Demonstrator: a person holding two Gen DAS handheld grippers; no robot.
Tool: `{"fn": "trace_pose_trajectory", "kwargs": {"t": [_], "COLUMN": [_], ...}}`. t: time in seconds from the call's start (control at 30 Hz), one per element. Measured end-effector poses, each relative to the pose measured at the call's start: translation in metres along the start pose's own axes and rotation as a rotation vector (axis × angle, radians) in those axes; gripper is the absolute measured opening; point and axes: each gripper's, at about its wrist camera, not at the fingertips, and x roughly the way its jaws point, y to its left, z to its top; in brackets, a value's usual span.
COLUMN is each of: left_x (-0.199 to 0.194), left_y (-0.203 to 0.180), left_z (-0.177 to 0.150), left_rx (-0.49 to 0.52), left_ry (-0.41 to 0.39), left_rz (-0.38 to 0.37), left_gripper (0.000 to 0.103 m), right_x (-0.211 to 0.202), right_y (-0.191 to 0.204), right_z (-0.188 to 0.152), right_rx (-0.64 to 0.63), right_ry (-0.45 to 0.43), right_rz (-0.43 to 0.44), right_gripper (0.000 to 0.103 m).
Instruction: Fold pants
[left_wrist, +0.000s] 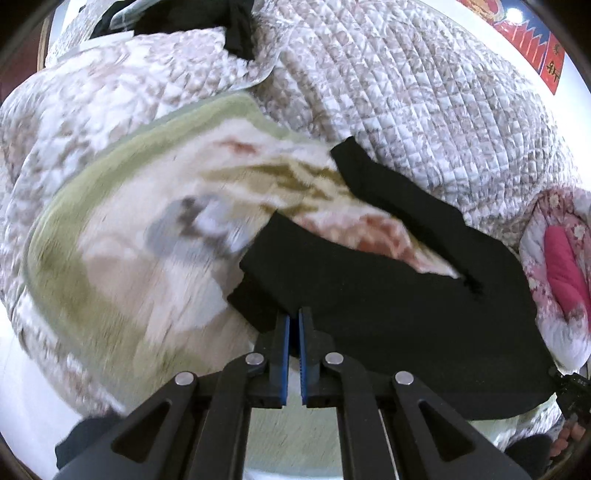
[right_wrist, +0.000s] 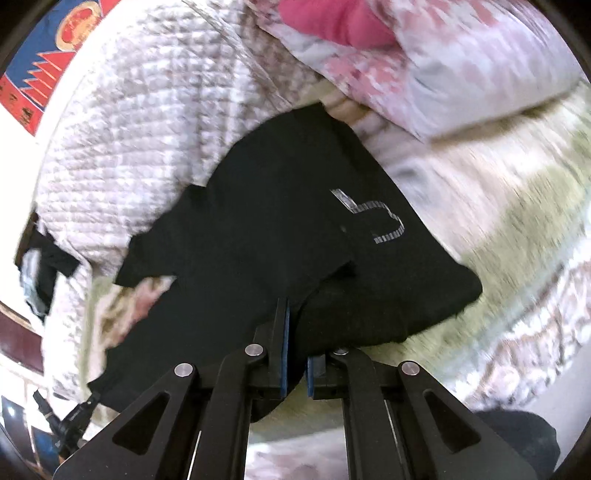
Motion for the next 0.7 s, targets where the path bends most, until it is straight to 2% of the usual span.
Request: {"fn": "trace_pose_trajectory", "kwargs": {"t": [0.07,0.13,0.2,0.3,0.4,0.47,0.6,0.67,0.7], "left_x": [0.01,0.023,0.026,0.018,0.012,0.005,-0.009,-0.012,-0.014], "left_y": [0.003,0.004,0.004,0.003,0.01,0.018,0.009,-0.004,-0.012], "left_z": [-0.009,-0.015,-0.018,-0.016,-0.012,-0.007,0.002,0.005,0.006], "left_rx": [0.008,0.007,0.007,0.024,0.015,-0.009,0.017,0.043,0.058], "left_ry": [0.028,0.07,0.075,0.048,0.035,0.022,-0.031,-0.041,-0.045], "left_rz": [0.005,0.011,0.019,0.039,0.092,0.099,0.099,0.06,0.038], "left_gripper": [0.006,0.006,0.007,0.01,0.01,0.011,0.012,0.02,0.027], "right_x": [0.014,0.019,0.015,-0.001,-0.013,-0.02,-0.029,-0.037,-0.041], "right_y": [-0.006,-0.005,-0.001,-0.003,-0.014,-0.017,-0.012,-0.012,-0.016], "right_z": [-0.004,-0.006,-0.005,-0.002,-0.002,-0.003,-0.005,-0.005,-0.003], "right_rx": [0.0,0.002,-0.014,-0.014,0.037,0.056,0.074,0.079,0.091], "right_ry": [0.057,0.073,0.066,0.015,-0.022,-0.044,-0.102,-0.152,-0.172], "right_rz": [-0.035,-0.066,-0.077,-0.094,-0.109,-0.108,-0.179,-0.261,-0.294], "right_gripper": [0.007,0.01,0.021,0.026,0.026,0.026,0.026,0.026,0.026]}}
